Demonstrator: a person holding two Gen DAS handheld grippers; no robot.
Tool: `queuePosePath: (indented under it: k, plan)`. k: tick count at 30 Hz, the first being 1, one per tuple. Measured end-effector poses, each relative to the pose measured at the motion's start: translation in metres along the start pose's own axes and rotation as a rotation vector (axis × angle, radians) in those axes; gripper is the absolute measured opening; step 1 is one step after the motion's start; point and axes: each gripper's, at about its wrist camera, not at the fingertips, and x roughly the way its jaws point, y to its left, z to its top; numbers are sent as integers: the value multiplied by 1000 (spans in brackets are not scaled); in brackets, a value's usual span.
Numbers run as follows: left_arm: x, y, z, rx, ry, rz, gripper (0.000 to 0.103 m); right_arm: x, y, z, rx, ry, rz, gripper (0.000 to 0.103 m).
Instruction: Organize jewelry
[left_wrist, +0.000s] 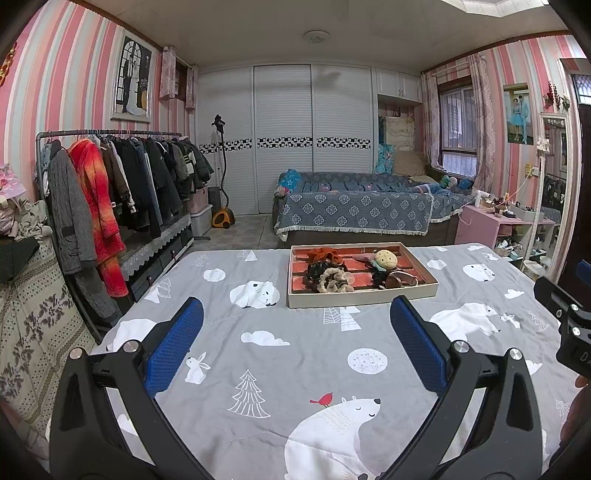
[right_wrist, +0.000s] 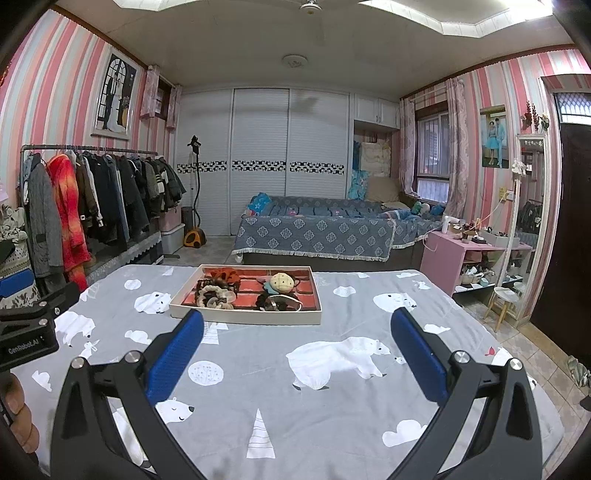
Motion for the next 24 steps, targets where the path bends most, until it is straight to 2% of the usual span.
queuePosePath:
  k: [24]
  plan:
    - [4,-1,-5,12,3,3,98,4,-1,-6,7,7,-17,99]
